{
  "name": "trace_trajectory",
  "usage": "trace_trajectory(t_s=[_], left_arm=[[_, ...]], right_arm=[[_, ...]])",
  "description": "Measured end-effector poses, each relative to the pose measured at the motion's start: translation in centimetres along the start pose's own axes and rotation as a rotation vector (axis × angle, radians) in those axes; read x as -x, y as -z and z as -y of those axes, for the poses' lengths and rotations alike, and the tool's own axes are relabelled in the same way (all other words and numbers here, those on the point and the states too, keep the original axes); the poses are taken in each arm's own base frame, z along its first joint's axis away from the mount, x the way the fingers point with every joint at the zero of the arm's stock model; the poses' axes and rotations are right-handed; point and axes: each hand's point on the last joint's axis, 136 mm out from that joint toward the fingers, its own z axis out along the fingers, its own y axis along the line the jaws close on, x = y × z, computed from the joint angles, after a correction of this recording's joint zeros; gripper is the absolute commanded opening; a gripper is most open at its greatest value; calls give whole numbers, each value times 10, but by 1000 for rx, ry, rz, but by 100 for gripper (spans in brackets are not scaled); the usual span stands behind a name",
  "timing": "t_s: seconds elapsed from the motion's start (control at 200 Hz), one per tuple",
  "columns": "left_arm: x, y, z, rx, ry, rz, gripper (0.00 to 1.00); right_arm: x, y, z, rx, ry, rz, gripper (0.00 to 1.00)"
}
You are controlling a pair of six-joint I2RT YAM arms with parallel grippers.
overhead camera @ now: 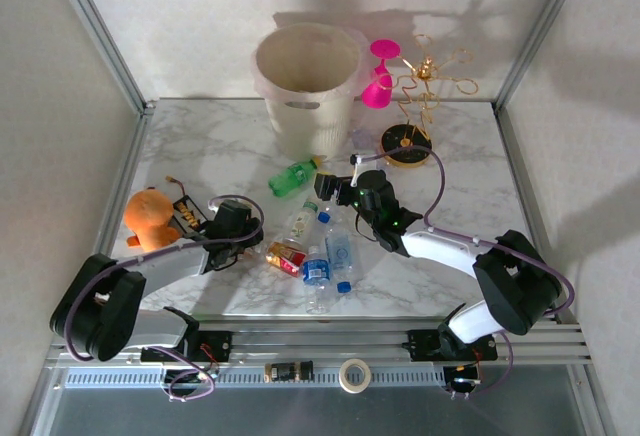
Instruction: Put the plastic bottles in the bin
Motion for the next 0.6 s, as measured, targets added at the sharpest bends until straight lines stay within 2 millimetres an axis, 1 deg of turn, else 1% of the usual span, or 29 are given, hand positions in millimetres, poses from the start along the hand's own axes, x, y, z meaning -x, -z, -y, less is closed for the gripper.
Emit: trace_trajectory(t_s=[0.1,0.175,0.336,0.441,0.601], left_arm=[[13,9,4,-13,10,43,49],[31,20,12,-38,25,100,49],[82,52,36,-109,68,250,47],[120,77,56,-177,96,355,47],[174,119,89,-283,120,493,46]], right_arm=[[-4,1,5,-17,2,-2,99],[-6,3,7,-24,3,-2,99],[-1,9,9,-28,-2,21,99],[3,12,10,-31,-6,42,99],[4,16,13,-37,-7,54,99]])
